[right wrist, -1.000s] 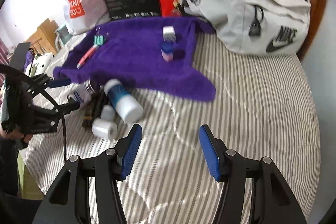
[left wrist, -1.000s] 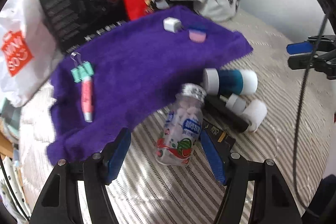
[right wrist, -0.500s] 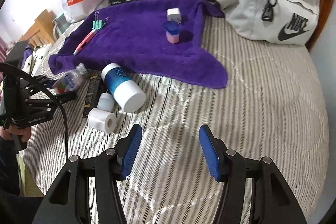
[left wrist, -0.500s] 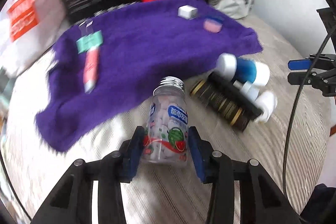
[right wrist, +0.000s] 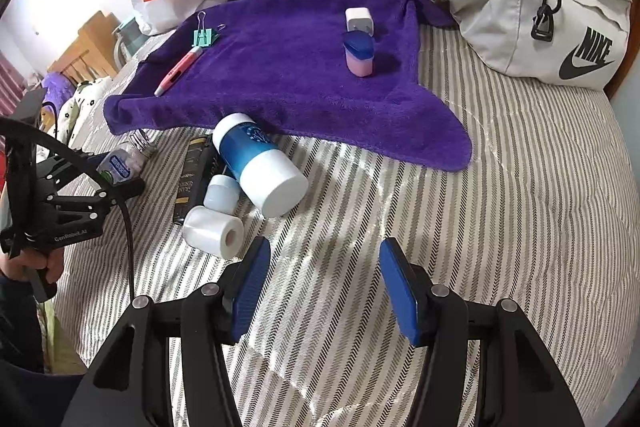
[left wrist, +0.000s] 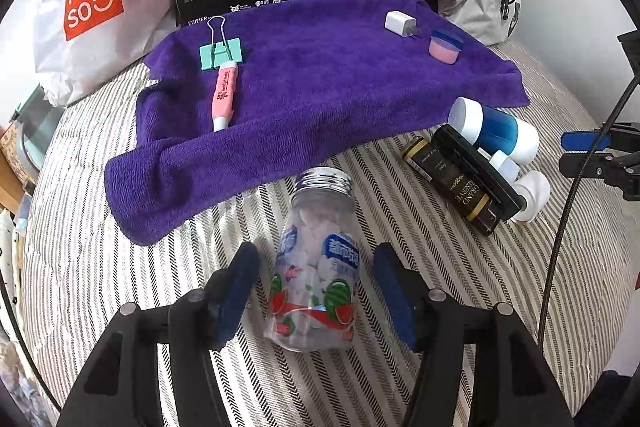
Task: Organize rigid objects
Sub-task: 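Lift the candy jar with left tool while right tool grasps blue-white cylinder, then carry jar onto towel with left tool while right tool carries cylinder there, then open both tools to release the jar and cylinder on the towel, then grasp Grand Reserve box with left tool while right tool grasps white bottle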
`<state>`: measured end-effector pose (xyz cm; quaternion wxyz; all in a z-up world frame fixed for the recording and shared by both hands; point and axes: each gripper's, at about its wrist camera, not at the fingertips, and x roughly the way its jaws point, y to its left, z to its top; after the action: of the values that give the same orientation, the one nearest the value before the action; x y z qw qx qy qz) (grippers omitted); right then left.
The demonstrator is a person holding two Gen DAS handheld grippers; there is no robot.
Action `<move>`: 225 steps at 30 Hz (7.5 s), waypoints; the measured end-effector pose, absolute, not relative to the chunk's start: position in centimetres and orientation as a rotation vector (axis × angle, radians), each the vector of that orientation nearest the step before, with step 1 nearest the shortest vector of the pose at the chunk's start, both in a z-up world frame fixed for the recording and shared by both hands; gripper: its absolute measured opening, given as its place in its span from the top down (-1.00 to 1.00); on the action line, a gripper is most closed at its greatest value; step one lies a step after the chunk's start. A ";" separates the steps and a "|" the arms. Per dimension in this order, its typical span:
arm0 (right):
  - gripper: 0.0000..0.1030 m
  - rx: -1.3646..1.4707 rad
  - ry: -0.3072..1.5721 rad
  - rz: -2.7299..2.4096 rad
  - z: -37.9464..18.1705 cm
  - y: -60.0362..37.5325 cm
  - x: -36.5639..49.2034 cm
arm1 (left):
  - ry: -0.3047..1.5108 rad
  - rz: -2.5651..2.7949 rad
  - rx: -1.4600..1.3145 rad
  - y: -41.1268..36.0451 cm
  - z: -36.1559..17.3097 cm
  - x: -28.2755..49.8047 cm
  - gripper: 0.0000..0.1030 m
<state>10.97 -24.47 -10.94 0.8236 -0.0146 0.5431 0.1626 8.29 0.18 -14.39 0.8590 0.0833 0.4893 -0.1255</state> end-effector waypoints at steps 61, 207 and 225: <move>0.30 -0.128 1.055 0.398 -9.3 -24.3 11.2 | 1.001 -0.192 0.043 4.0 -11.2 6.4 0.27; -0.02 0.018 1.066 0.367 -7.7 -29.1 9.4 | 1.144 -0.227 0.138 -8.5 -14.2 11.9 -0.28; -0.04 -0.009 1.105 0.404 -9.2 -27.9 8.9 | 1.099 -0.242 0.181 -6.8 -14.7 11.0 0.26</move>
<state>8.95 -27.89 -9.19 0.8320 -0.0044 0.5210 0.1907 10.96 -6.79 -14.71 0.8419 0.0859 0.5202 -0.1146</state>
